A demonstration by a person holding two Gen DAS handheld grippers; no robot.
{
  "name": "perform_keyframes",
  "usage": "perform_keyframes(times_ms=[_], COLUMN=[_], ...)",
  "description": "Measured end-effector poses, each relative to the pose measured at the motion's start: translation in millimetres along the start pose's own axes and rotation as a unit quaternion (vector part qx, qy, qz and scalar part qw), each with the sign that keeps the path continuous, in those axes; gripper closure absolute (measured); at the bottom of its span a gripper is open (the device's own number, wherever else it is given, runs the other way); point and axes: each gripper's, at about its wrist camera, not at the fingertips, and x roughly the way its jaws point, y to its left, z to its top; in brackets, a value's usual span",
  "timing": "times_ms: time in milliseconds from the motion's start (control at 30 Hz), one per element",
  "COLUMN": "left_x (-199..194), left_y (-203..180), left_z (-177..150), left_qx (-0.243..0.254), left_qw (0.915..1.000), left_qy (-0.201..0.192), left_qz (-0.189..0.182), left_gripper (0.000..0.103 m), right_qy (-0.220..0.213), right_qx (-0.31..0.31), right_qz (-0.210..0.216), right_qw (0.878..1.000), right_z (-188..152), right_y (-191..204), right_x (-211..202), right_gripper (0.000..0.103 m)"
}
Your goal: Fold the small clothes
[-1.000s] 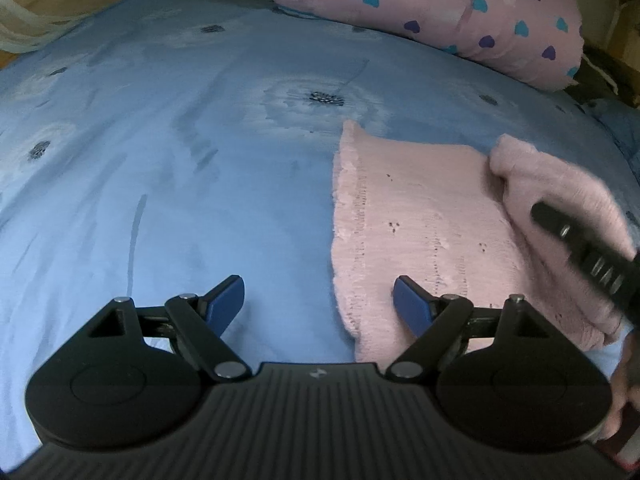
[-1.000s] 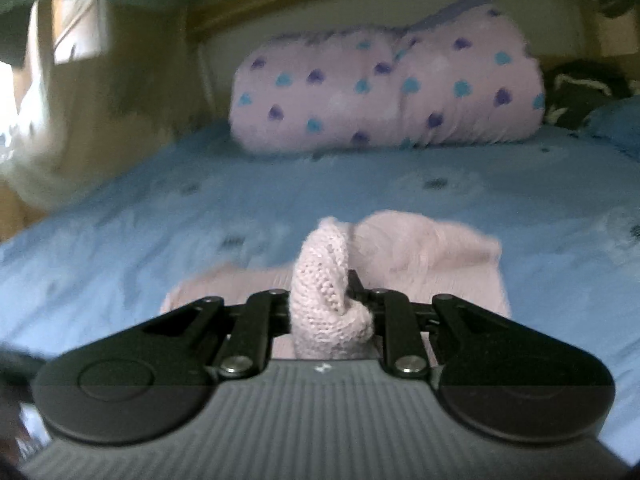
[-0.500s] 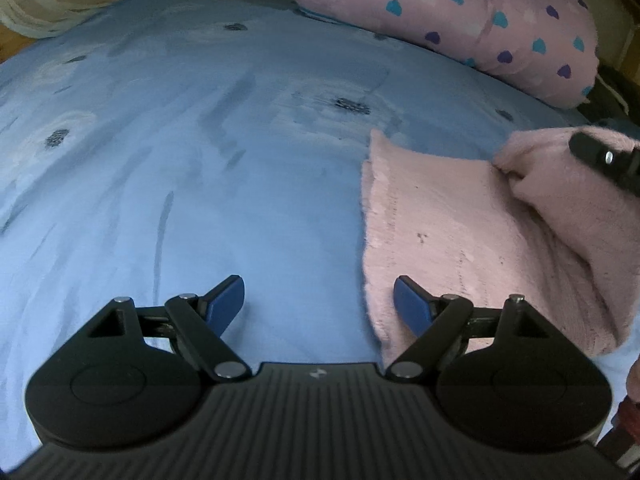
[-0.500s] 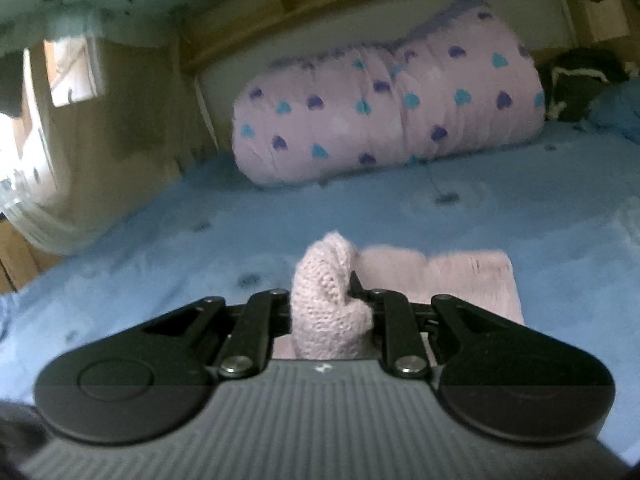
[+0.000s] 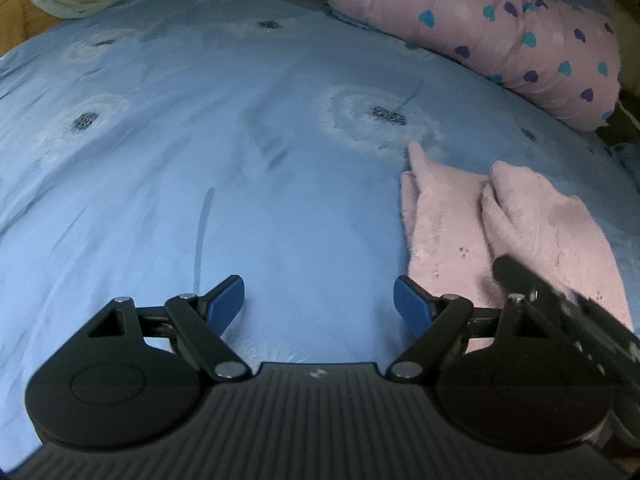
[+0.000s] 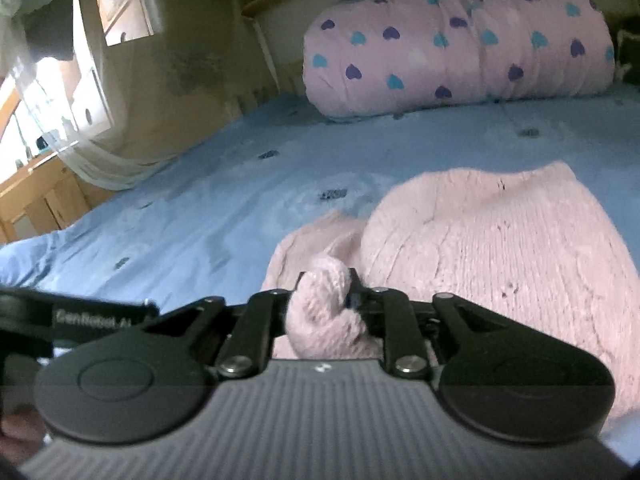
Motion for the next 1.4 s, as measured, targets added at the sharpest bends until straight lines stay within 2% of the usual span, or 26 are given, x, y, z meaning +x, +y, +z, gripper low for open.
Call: perform_keyframes(times_ms=[67, 167, 300, 533, 633, 733, 833, 1033, 1133, 1200, 1267, 1333, 1400], left_x=[-3, -9, -16, -23, -16, -1, 14, 31, 39, 42, 43, 39, 32], left_y=[-5, -15, -30, -66, -80, -92, -100, -120, -132, -132, -129, -128, -132], left_z=[0, 0, 2, 2, 3, 2, 3, 5, 1, -2, -2, -1, 0], left_qx=[0.005, 0.014, 0.023, 0.042, 0.044, 0.042, 0.037, 0.040, 0.066, 0.064, 0.052, 0.046, 0.054], left_qw=[0.9999, 0.9995, 0.9978, 0.9906, 0.9876, 0.9886, 0.9887, 0.9814, 0.9814, 0.9804, 0.9794, 0.9788, 0.9780], left_qy=[-0.007, -0.023, -0.044, -0.077, -0.069, -0.053, -0.038, -0.036, -0.034, -0.033, -0.034, -0.043, -0.058], left_qz=[-0.006, -0.018, -0.044, -0.105, -0.134, -0.134, -0.140, -0.184, -0.177, -0.184, -0.192, -0.195, -0.193], left_gripper=[0.018, 0.018, 0.018, 0.018, 0.018, 0.018, 0.018, 0.020, 0.037, 0.047, 0.065, 0.072, 0.075], right_qy=[0.008, 0.010, 0.003, -0.009, -0.017, -0.016, -0.015, -0.016, -0.014, -0.004, 0.010, 0.007, -0.006], right_qx=[0.008, 0.008, -0.005, 0.004, 0.034, 0.075, 0.096, 0.137, 0.138, 0.125, 0.089, 0.052, 0.048], right_qz=[0.022, 0.044, 0.044, -0.013, -0.043, -0.062, -0.065, -0.061, -0.061, -0.063, -0.063, -0.066, -0.075], right_qw=[1.000, 0.999, 0.999, 1.000, 0.998, 0.995, 0.993, 0.989, 0.988, 0.990, 0.994, 0.996, 0.996], right_z=[1, 2, 10, 21, 20, 16, 8, -4, -4, -2, 3, 5, 3], right_y=[-2, -6, -20, -66, -91, -113, -129, -150, -151, -148, -145, -141, -141], right_x=[-9, -30, -59, -91, -93, -91, -89, -88, -88, -90, -92, -96, -99], right_gripper=[0.062, 0.053, 0.052, 0.052, 0.052, 0.050, 0.050, 0.050, 0.049, 0.049, 0.049, 0.049, 0.049])
